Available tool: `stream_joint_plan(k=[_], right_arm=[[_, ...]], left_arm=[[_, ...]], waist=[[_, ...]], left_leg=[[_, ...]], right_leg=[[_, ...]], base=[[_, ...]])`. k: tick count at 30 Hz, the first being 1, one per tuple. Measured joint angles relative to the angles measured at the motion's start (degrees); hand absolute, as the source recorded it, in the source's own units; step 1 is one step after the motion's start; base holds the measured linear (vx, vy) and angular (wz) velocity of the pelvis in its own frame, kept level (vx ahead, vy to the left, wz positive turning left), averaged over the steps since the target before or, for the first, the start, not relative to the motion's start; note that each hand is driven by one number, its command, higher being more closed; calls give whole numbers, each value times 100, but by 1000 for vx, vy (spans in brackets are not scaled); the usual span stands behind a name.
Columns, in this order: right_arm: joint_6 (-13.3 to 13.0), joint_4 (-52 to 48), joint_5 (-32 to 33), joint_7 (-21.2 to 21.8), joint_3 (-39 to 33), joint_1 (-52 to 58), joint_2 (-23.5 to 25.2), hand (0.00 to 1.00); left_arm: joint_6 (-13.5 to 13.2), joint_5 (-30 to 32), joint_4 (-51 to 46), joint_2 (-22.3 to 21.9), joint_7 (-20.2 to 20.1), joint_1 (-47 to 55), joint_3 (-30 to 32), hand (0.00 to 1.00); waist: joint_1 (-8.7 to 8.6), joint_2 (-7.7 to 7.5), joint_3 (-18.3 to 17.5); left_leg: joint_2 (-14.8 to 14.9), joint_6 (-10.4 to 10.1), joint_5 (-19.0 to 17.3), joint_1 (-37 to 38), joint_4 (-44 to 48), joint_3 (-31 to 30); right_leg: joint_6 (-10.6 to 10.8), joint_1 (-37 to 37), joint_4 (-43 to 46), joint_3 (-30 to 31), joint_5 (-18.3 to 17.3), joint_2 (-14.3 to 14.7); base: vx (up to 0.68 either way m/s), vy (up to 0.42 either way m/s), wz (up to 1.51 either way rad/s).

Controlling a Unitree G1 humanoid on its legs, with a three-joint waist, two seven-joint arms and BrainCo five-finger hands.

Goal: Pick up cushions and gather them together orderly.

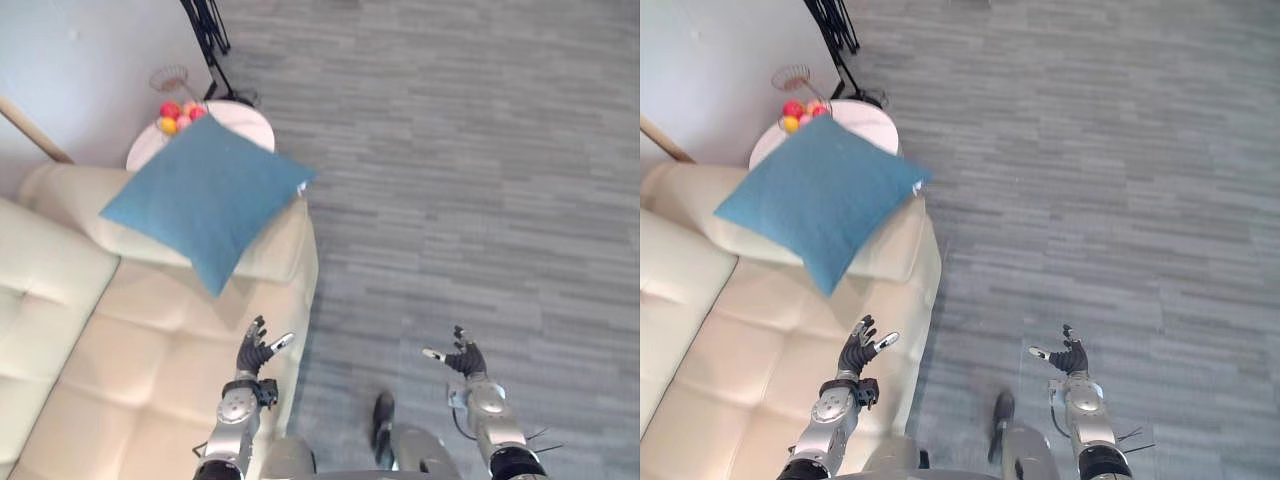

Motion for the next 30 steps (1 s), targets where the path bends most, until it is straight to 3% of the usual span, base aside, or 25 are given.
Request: stream_joint_plan(k=[3, 4, 5, 6, 7, 8, 9, 10, 11, 12, 13, 14, 16, 18, 19, 20, 21, 22, 23, 24, 25, 26, 28, 30], right_arm=[[-57, 43, 3, -4, -5, -163, -22, 0], [-60, 64, -4, -5, -101, -147, -74, 0], [-69, 98, -15, -18, -139, -85, -100, 0], [-65, 216, -16, -26, -140, -97, -44, 0], [-43, 273, -21, -16, -109, -105, -30, 0], [-43, 276, -22, -20, -113, -159, -47, 0], [-43, 277, -24, -17, -103, -209, -38, 0], [-42, 280, -50, -10, -105, -306, -15, 0], [-40, 304, -89, -1, -94, -318, 44, 0], [-41, 314, -95, 2, -73, -328, 84, 0], [-50, 309, -105, 4, -30, -322, 143, 0], [-52, 306, -146, 11, 3, -304, 180, 0], [-52, 276, -239, 25, 12, -137, 185, 0], [-55, 137, -248, 31, 12, 80, 185, 0], [-57, 48, -248, 32, 10, 158, 185, 0], [-71, -20, -244, 30, 5, 296, 184, 0], [-70, -17, -244, 28, 3, 417, 190, 0], [-70, -15, -242, 26, 3, 483, 208, 0], [-59, 44, -238, 25, 0, 557, 165, 0], [-36, 19, -234, 23, -9, 601, 81, 0], [-36, -13, -230, 20, -12, 607, 72, 0], [-46, -32, -224, 8, -16, 601, 68, 0], [-51, -32, -217, 0, -45, 567, 67, 0], [-64, -22, -174, -7, -126, 539, 97, 0]], left_arm=[[3, -5, -30, 1, -11, 112, 5, 0], [10, -4, -29, -39, -9, 170, 13, 0], [10, -3, -16, -93, -10, 277, 15, 0], [38, -3, 27, -71, -9, 295, 29, 0], [56, -2, -8, -73, -2, 306, 90, 0], [51, -4, -50, -106, -2, 294, 208, 0], [54, -3, -58, -115, 0, 291, 251, 0], [56, -9, -62, -124, 6, 292, 292, 0], [55, -12, -81, -95, 3, 345, 290, 0], [55, -12, -98, -65, 3, 385, 285, 0], [57, -12, -113, 14, 2, 424, 251, 0], [65, -12, -122, 76, 1, 426, 214, 0], [66, -25, -144, 72, 6, 449, 218, 0], [69, -65, -154, 37, 11, 442, 219, 0], [69, -68, -154, 19, 14, 440, 223, 0], [63, -68, -151, -11, 38, 447, 225, 0], [46, -67, -153, 1, 40, 448, 220, 0], [43, -67, -155, 30, 41, 450, 219, 0], [68, -62, -56, -30, 48, 402, 233, 0], [62, -64, -122, -155, 47, 464, 208, 0], [48, -64, -134, -199, 46, 499, 185, 0], [45, -72, -131, -279, 46, 520, 180, 0], [45, -112, -131, -308, 46, 511, 179, 0], [36, -142, -133, -278, 48, 486, 179, 0]], waist=[[133, -34, 15], [212, 6, 23], [286, 147, 2], [363, 43, 28], [385, -122, -35], [363, -147, -51], [363, -157, -45], [386, -166, -39], [386, -181, -32], [367, -186, -34], [348, -218, -45], [338, -262, -42], [345, -315, -62], [277, -356, -94], [241, -356, -93], [153, -360, -101], [59, -449, -166], [50, -546, -210], [70, -504, -212], [112, -328, -315], [110, -310, -326], [121, -220, -384], [210, -224, -385], [204, -209, -404]], left_leg=[[-340, 49, -257, -951, -1279, 1], [-475, -108, -106, -1088, -2664, 15], [-480, 130, 857, -1011, -3859, 113], [-570, 392, 796, -844, -3941, 242], [-775, 411, 787, -700, -4164, 328], [-867, 656, 617, -687, -4097, 332], [-899, 773, 485, -645, -4043, 346], [-939, 796, 295, -447, -4035, 355], [-980, 800, 177, -88, -4183, 342], [-992, 804, 152, 103, -4298, 303], [-1038, 808, 133, 368, -4456, 196], [-1090, 819, 94, 694, -4613, 4], [-1149, 818, 38, 1055, -4791, -349], [-1191, 737, -115, 1177, -4722, -958], [-1194, 692, -157, 1174, -4674, -1133], [-1208, 596, -274, 1113, -4499, -1571], [-1301, 418, -445, 952, -4221, -1988], [-1395, 316, -556, 859, -4058, -2160], [-1441, 142, -785, 715, -3727, -2562], [-1266, 92, -780, 616, -3696, -2779], [-1208, 53, -758, 615, -3752, -2900], [-1089, -153, -629, 613, -3896, -3023], [-868, -305, -347, 516, -4129, -2798], [-542, -280, -129, 400, -4367, -1719]], right_leg=[[317, 460, -315, 56, -225, -118], [488, 651, -320, 75, -412, -169], [644, 901, -320, 137, -647, -102], [652, 1005, -323, 212, -712, -186], [597, 1017, -338, 307, -692, -352], [687, 1046, -279, 314, -589, -427], [762, 1032, -107, 368, -619, -475], [1041, 866, 671, 504, -782, -583], [1587, 489, 1938, 689, -769, -687], [1835, 234, 2643, 805, -604, -723], [1882, -154, 3641, 891, -595, -778], [1814, -496, 4499, 910, -676, -843], [1539, -792, 4599, 685, -881, -962], [1261, -1186, 3651, 1012, -1148, -791], [1260, -1254, 3340, 1289, -1149, -678], [1293, -1299, 2587, 1995, -1119, -423], [1399, -1264, 1775, 2608, -953, -343], [1379, -1266, 1429, 2768, -684, -391], [1176, -1271, 1474, 2602, -355, -393], [1042, -1210, 1473, 2244, -449, -334], [975, -1185, 1458, 2070, -492, -332], [871, -1133, 1445, 1766, -554, -339], [762, -974, 1323, 1355, -587, -391], [643, -695, 974, 801, -507, -449]], base=[[487, 60, -17], [685, 207, -16], [697, 215, -18], [721, 216, -1], [485, 136, 20], [463, 137, 27], [427, 143, 25], [569, 200, 20], [545, 182, 23], [419, 119, 31], [312, 36, 57], [364, 3, 96], [372, -69, 107], [353, -196, 130], [255, -242, 159], [242, -290, 187], [237, -318, 196], [213, -378, 185], [187, -362, 152], [170, -347, 137], [132, -304, 124], [96, -314, 119], [54, -301, 120], [12, -201, 118]])
